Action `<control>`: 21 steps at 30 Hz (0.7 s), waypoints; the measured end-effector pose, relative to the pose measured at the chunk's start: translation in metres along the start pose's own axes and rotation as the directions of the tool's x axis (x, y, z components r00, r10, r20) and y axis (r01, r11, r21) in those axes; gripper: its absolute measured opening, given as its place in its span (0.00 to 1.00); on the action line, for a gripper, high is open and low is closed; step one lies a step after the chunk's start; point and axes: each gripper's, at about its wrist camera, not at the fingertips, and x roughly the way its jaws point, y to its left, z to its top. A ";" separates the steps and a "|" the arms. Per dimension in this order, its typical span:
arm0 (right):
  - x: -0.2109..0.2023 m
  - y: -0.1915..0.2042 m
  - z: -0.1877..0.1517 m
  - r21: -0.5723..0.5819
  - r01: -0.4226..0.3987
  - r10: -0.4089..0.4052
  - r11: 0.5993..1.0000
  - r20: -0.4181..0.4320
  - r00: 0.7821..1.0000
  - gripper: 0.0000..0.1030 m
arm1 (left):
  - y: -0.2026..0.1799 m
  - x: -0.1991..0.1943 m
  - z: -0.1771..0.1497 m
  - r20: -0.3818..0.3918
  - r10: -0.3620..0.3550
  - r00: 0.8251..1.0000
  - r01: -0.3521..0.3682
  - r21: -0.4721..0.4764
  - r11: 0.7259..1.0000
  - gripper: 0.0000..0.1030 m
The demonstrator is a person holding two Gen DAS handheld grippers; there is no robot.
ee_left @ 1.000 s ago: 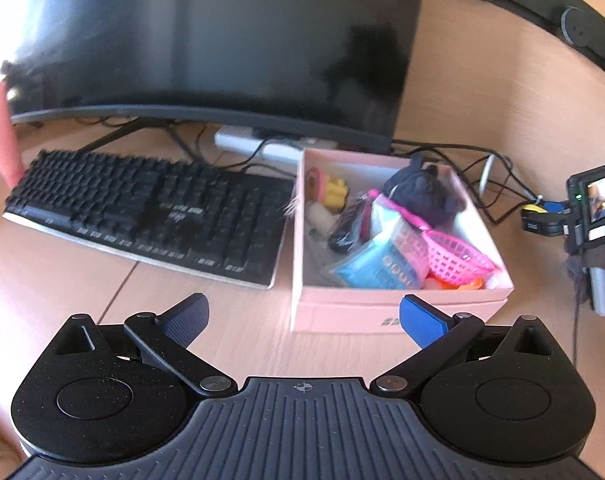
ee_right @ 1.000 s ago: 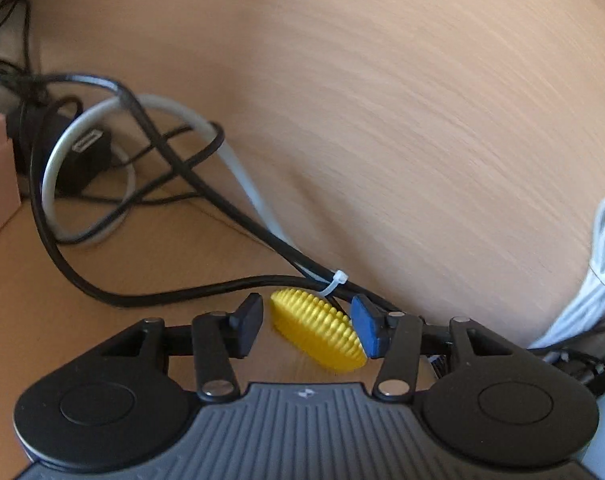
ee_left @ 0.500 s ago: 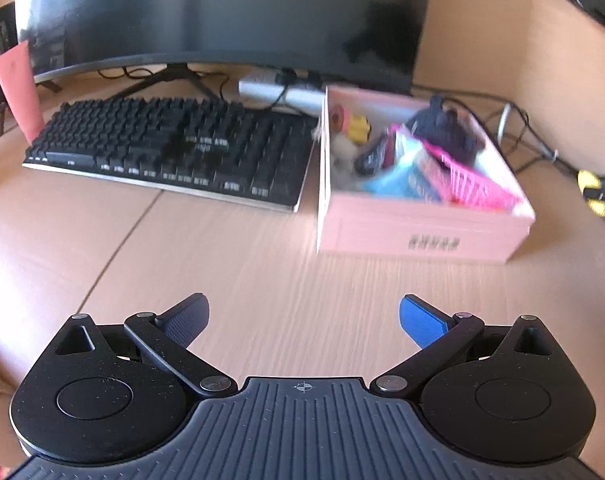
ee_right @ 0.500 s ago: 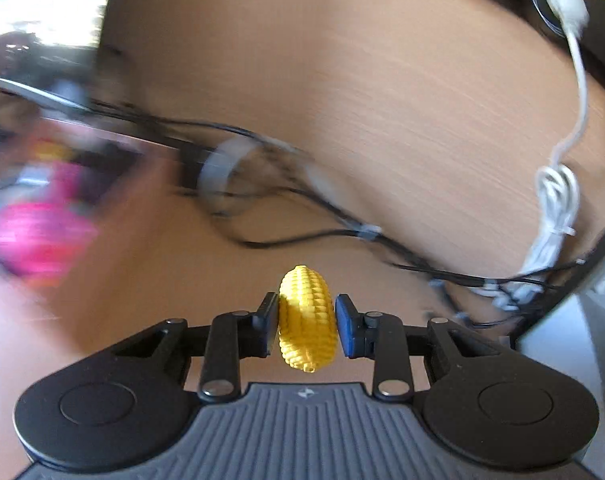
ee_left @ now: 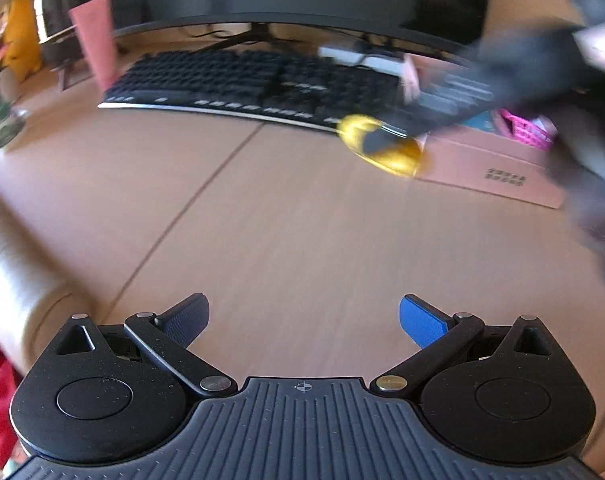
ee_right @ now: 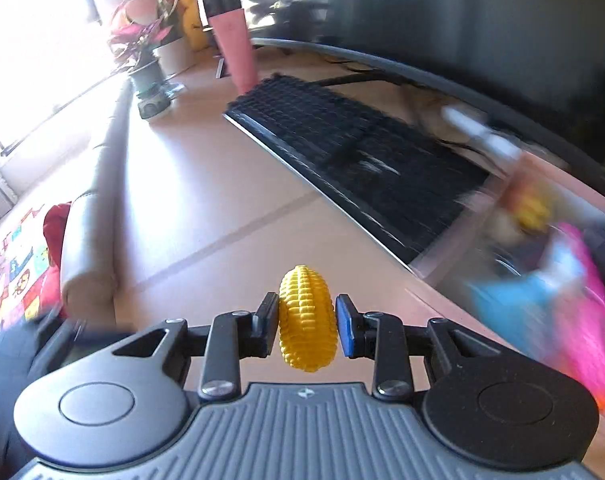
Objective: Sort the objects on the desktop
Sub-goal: 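Carry the corn toy beside the keyboard and open the right gripper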
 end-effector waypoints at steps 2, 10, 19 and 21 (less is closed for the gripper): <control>0.026 0.016 0.018 -0.060 0.037 -0.034 0.998 0.052 0.998 0.29 | 0.009 -0.003 -0.005 -0.002 0.005 1.000 -0.005 -0.016 1.000 1.00; 0.042 0.022 0.040 -0.149 0.135 -0.109 0.980 0.171 0.979 0.52 | 0.027 0.012 -0.005 0.000 -0.040 0.999 0.040 -0.015 0.999 1.00; -0.080 -0.061 -0.033 0.076 0.514 -0.513 0.855 0.276 0.813 0.73 | -0.042 0.036 0.050 0.129 -0.215 0.968 0.192 0.171 0.966 1.00; -0.089 -0.083 -0.049 0.137 0.607 -0.620 0.783 0.239 0.747 0.74 | -0.057 0.040 0.061 0.143 -0.225 0.964 0.189 0.225 0.956 1.00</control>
